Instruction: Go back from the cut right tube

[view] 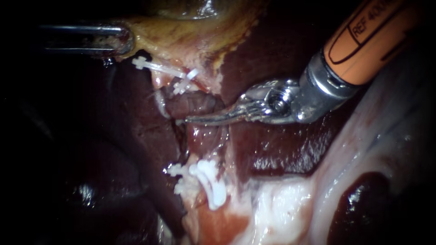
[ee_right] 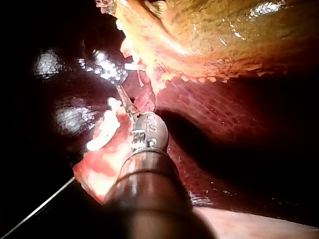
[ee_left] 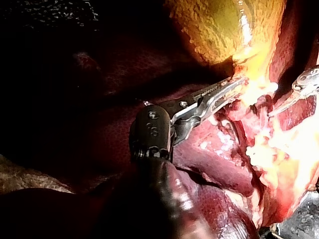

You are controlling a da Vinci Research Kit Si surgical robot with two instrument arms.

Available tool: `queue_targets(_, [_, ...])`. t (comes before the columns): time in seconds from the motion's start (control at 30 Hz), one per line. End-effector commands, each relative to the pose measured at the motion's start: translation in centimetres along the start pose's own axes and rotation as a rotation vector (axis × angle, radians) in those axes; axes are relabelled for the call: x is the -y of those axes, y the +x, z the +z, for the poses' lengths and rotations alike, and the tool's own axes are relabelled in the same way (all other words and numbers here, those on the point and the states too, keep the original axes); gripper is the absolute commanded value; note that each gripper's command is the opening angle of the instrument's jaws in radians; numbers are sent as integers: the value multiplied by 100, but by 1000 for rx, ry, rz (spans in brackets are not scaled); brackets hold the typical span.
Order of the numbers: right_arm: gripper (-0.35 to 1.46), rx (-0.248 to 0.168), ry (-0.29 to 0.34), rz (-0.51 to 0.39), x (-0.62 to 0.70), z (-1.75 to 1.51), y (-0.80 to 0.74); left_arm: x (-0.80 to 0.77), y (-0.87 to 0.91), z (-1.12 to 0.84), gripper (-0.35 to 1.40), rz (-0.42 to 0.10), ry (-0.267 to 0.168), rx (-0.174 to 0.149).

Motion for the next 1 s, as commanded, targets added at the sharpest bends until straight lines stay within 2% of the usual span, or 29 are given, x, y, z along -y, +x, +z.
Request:
queue_targets(0.03, [-35, -1, 0, 0, 0, 1, 0, 0, 0, 0, -35, 0, 0, 0])
queue_targets(0.27, [-35, -13, 9, -2, 1, 2, 0, 0, -1, 1, -35, 1, 1, 0])
queue_targets(0.37, [86, -50, 38, 2, 3, 4, -1, 0, -1, 1, -35, 1, 1, 0])
queue_targets(0.4, [113, -53, 39, -9, 4, 7, 1, 0, -1, 1, -35, 1, 1, 0])
queue_targets(0.47, [129, -59, 31, -15, 4, 9, 2, 0, -1, 1, -35, 1, 1, 0])
queue_targets(0.6, [133, -83, -6, -109, 6, 6, 0, 0, -1, 1, -35, 1, 0, 0])
queue_targets(0.67, [138, -102, -77, -184, 7, 2, -4, 1, -1, 1, -35, 1, 0, 0])
queue_targets(0.7, [140, -116, -132, -218, 7, -1, -5, 1, -1, 1, -35, 1, 0, 0])
queue_targets(0.73, [143, -112, -185, -260, 7, -5, -8, 1, -2, 1, -35, 1, 0, 0])
queue_targets(0.83, [145, -65, -269, -350, 8, -19, -17, 2, -3, 1, -35, 2, 0, 0])
queue_targets(0.93, [145, -16, -331, -420, 9, -36, -27, 2, -4, 2, -35, 2, 1, 0])
queue_targets(1.0, [145, -1, -359, -446, 9, -48, -33, 2, -4, 2, -35, 2, 1, 0])
